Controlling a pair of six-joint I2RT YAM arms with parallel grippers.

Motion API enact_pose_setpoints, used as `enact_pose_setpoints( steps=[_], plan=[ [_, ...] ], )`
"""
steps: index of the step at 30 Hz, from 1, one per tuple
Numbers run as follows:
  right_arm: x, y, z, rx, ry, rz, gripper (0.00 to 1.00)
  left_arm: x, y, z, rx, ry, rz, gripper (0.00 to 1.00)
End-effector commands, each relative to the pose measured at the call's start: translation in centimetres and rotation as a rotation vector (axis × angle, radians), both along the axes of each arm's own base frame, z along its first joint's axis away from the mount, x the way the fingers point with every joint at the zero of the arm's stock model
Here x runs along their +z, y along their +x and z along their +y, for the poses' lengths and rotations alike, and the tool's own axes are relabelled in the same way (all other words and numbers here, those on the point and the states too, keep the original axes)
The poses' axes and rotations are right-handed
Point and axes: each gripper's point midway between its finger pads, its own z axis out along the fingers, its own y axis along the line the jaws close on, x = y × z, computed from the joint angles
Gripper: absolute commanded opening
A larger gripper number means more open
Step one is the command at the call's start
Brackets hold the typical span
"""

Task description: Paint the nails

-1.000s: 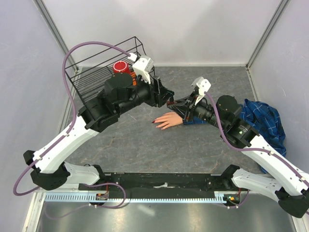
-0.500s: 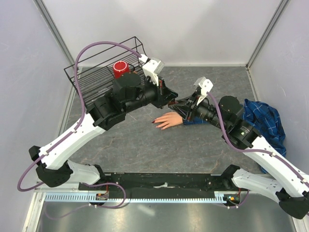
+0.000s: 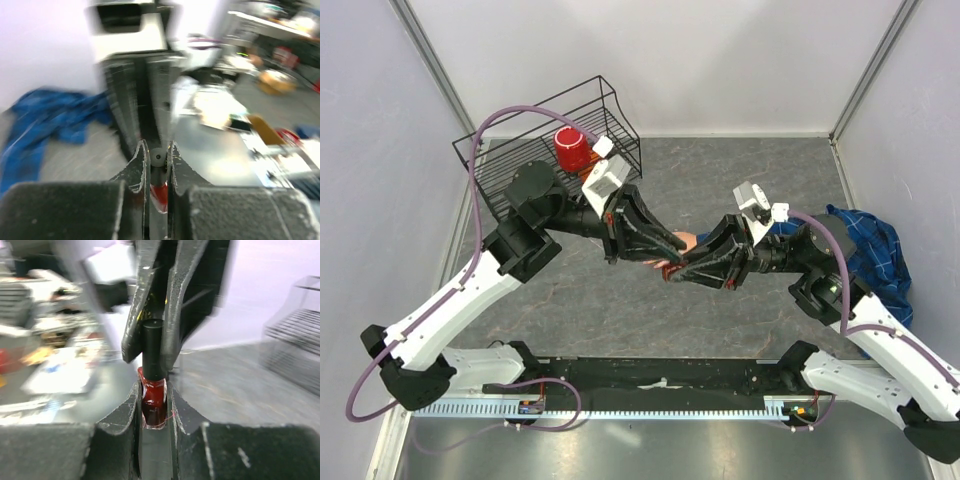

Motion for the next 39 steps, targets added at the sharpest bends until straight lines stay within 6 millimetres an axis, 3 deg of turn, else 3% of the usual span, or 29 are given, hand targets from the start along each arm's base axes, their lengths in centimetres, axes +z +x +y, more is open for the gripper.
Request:
enact_pose_setpoints(
  steps=[1, 4, 7, 10, 11, 14, 15, 18, 20, 23, 27, 31, 35, 39],
  plan=[
    [7.1, -6.3, -2.0, 0.286, 0.242, -0.182, 0.00, -2.1, -5.5, 2.2, -0.374, 0.065, 0.027, 0.02],
    [6.9, -5.7, -1.6, 0.276, 0.229, -0.163, 0.00, -1.8, -4.9, 2.3, -0.352, 0.065, 0.034, 0.02],
    [5.1, -3.3, -0.6, 0.158, 0.137, -0.165, 0.00, -1.8, -2.1, 2.1, -0.230, 0.080, 0.082, 0.06],
    [3.4, -0.2, 0.0, 0.016, 0.051, -0.170, 0.00, -1.4, 1.8, 2.9, -0.048, 0.082, 0.129, 0.34],
    [3.1, 1.1, 0.1, -0.053, 0.035, -0.166, 0.00, -0.9, 3.2, 3.1, 0.040, 0.069, 0.126, 0.47],
    [0.9, 3.7, 0.3, -0.160, -0.061, -0.162, 0.00, -0.2, 5.5, 4.4, 0.212, 0.056, 0.100, 0.64],
    [-0.4, 5.1, 0.3, -0.217, -0.107, -0.135, 0.00, 0.1, 6.0, 4.6, 0.253, 0.052, 0.086, 0.66],
    [-1.3, 7.4, 0.2, -0.314, -0.169, -0.139, 0.00, 0.9, 7.6, 5.3, 0.385, 0.053, 0.079, 0.69],
    [-1.4, 8.4, 0.0, -0.365, -0.182, -0.134, 0.00, 1.1, 8.6, 5.4, 0.445, 0.051, 0.110, 0.79],
    [-1.1, 10.2, -0.8, -0.475, -0.183, -0.121, 0.00, 0.6, 10.1, 5.2, 0.513, 0.056, 0.171, 0.84],
    [-0.9, 11.5, -1.6, -0.568, -0.179, -0.100, 0.00, -0.2, 11.6, 4.5, 0.620, 0.061, 0.188, 0.82],
    [-0.7, 11.7, -1.7, -0.576, -0.172, -0.090, 0.00, -0.8, 13.4, 3.6, 0.747, 0.085, 0.175, 0.68],
    [-0.6, 11.6, -1.8, -0.581, -0.164, -0.093, 0.00, -0.9, 13.5, 2.3, 0.761, 0.097, 0.186, 0.54],
    [-0.6, 11.5, -1.9, -0.581, -0.163, -0.091, 0.00, -1.1, 13.9, 1.2, 0.753, 0.102, 0.212, 0.53]
  ],
)
